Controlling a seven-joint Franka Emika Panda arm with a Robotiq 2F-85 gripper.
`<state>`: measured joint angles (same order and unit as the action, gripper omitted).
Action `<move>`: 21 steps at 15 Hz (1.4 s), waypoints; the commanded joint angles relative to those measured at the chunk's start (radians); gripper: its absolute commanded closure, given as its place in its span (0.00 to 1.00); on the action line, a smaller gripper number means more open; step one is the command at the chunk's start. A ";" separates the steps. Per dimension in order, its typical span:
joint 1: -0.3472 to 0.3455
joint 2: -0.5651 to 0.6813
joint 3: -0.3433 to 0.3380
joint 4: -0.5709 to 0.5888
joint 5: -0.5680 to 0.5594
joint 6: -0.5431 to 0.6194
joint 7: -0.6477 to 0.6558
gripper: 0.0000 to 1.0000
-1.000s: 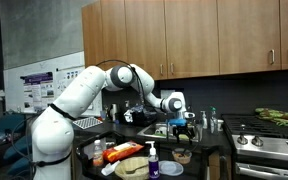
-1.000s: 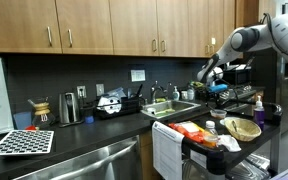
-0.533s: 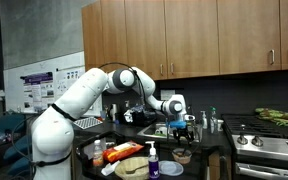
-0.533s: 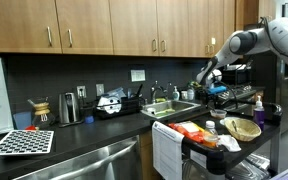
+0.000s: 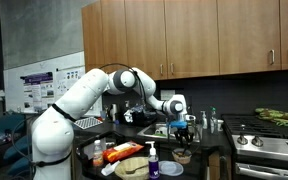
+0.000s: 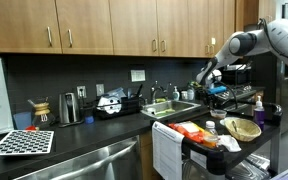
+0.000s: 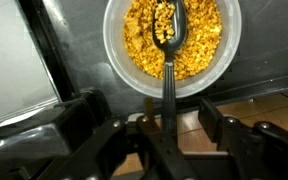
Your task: Stir the contents in the bowl
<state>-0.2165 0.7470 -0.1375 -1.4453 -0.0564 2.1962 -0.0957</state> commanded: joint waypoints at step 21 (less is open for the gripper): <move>-0.013 -0.018 0.021 0.016 0.011 -0.020 -0.025 0.30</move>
<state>-0.2200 0.7486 -0.1328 -1.4326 -0.0564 2.1922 -0.0974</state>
